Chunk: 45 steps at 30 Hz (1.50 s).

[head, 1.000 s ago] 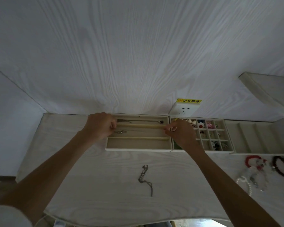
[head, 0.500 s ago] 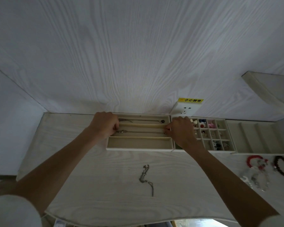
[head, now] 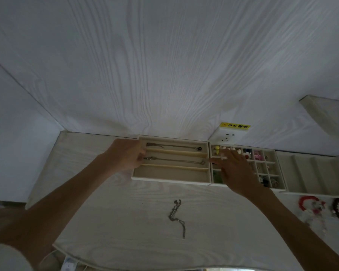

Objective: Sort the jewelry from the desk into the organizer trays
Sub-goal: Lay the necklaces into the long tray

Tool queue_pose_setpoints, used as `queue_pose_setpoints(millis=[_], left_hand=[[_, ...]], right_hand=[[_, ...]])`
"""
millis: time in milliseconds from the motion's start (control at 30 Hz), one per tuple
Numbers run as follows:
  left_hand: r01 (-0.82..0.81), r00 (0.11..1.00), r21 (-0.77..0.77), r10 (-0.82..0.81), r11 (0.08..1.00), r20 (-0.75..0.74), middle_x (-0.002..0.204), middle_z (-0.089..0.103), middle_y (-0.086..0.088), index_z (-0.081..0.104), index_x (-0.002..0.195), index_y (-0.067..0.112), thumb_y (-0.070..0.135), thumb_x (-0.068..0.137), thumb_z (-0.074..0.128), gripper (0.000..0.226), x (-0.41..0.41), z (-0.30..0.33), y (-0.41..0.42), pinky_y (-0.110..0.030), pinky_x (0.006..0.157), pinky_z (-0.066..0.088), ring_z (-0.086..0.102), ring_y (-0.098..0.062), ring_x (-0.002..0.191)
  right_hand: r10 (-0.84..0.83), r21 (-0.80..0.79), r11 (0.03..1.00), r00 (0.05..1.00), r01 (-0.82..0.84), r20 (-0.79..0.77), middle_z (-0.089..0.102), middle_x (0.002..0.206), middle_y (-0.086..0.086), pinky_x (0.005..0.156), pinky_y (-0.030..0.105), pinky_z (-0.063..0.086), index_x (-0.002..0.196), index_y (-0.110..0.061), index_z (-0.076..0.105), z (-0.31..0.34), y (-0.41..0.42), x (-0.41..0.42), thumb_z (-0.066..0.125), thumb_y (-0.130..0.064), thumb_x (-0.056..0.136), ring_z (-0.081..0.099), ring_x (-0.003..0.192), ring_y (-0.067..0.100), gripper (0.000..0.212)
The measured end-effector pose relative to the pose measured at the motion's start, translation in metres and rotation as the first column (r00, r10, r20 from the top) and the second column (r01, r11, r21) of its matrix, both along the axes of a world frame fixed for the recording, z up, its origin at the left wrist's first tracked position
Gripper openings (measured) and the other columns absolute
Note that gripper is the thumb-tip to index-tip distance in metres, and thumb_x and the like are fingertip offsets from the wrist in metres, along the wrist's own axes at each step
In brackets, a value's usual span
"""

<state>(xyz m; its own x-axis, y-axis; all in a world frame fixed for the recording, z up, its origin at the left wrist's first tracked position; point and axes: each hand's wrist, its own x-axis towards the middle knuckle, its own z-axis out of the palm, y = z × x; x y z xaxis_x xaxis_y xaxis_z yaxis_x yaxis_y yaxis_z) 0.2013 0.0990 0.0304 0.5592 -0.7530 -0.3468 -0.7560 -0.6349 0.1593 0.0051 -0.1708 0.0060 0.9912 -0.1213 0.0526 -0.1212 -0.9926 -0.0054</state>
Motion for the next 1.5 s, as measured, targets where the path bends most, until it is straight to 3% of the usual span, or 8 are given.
queue_pose_setpoints(millis=[233,600,733,833,933,1133,1267,1500], left_hand=[[0.077,0.994,0.153,-0.064,0.985,-0.089,0.101,0.066,0.001,0.039,0.138,0.043,0.039,0.101,0.021,0.041,-0.009,0.004,0.008,-0.028,0.070,0.035,0.060,-0.018,0.087],[0.066,0.998,0.230,-0.060,0.971,-0.033,0.111,0.064,-0.003,0.029,0.144,0.039,0.037,0.100,0.022,0.044,-0.011,0.005,0.013,-0.029,0.073,0.036,0.061,-0.022,0.097],[0.014,0.998,0.135,-0.023,0.991,0.064,0.102,0.067,-0.002,0.041,0.137,0.029,0.037,0.097,0.032,0.042,-0.013,0.007,0.017,-0.029,0.073,0.041,0.063,-0.022,0.089],[-0.064,0.986,-0.085,0.076,0.994,0.150,0.097,0.068,0.003,0.054,0.128,0.028,0.035,0.093,0.043,0.038,-0.032,0.021,0.021,-0.027,0.070,0.041,0.065,-0.020,0.086],[-0.073,0.994,-0.262,0.090,0.962,0.054,0.097,0.067,0.011,0.064,0.111,0.031,0.036,0.090,0.051,0.025,-0.067,0.030,0.024,-0.024,0.072,0.044,0.061,-0.009,0.078],[-0.003,0.973,-0.147,-0.031,0.989,-0.227,0.113,0.058,0.017,0.062,0.112,0.035,0.034,0.092,0.053,0.023,-0.123,-0.009,0.014,-0.022,0.078,0.041,0.052,-0.004,0.107],[-0.205,0.956,-0.168,0.160,0.964,-0.247,0.102,0.063,0.016,0.065,0.098,0.033,0.033,0.088,0.057,0.012,-0.142,-0.026,0.006,-0.020,0.073,0.036,0.057,-0.003,0.098],[-0.339,0.898,-0.140,0.276,0.930,-0.344,0.091,0.064,0.020,0.067,0.094,0.033,0.022,0.084,0.060,0.017,-0.147,-0.037,0.011,-0.019,0.079,0.044,0.061,0.000,0.091]], right_hand=[[-0.007,-0.165,0.986,1.000,0.005,-0.008,0.056,0.130,0.017,0.099,0.058,0.038,0.105,-0.025,0.071,-0.015,0.020,-0.001,0.084,-0.006,0.042,0.052,0.120,0.040,0.067],[-0.023,-0.137,0.990,1.000,0.025,0.012,0.055,0.131,0.018,0.097,0.065,0.036,0.096,-0.020,0.073,-0.017,0.026,0.002,0.086,-0.005,0.036,0.050,0.122,0.041,0.062],[-0.048,-0.072,0.996,0.997,0.053,0.063,0.057,0.128,0.018,0.098,0.062,0.035,0.098,-0.018,0.072,-0.006,0.027,0.001,0.083,-0.002,0.046,0.051,0.121,0.040,0.055],[-0.083,0.078,0.994,0.982,0.071,0.169,0.063,0.113,0.014,0.093,0.054,0.046,0.102,-0.016,0.068,0.011,0.040,-0.012,0.076,0.002,0.060,0.059,0.108,0.036,0.046],[-0.062,0.293,0.956,0.987,0.017,0.145,0.065,0.097,0.001,0.083,0.034,0.048,0.096,-0.020,0.065,0.012,0.069,-0.047,0.076,-0.012,0.073,0.061,0.092,0.020,0.027],[-0.085,0.549,0.812,0.971,0.198,-0.225,0.058,0.110,-0.007,0.087,0.019,0.034,0.108,-0.028,0.063,-0.026,0.115,-0.091,0.061,-0.028,0.086,0.051,0.101,0.012,0.023],[-0.112,0.511,0.848,0.990,0.140,-0.085,0.063,0.095,-0.006,0.072,0.021,0.042,0.101,-0.030,0.067,-0.029,0.125,-0.081,0.062,-0.018,0.083,0.057,0.082,0.012,0.022],[0.225,0.288,0.935,0.974,-0.207,-0.028,0.058,0.077,-0.007,0.063,0.024,0.029,0.089,-0.038,0.072,-0.022,0.117,-0.051,0.075,-0.034,0.071,0.053,0.068,0.013,0.019]])
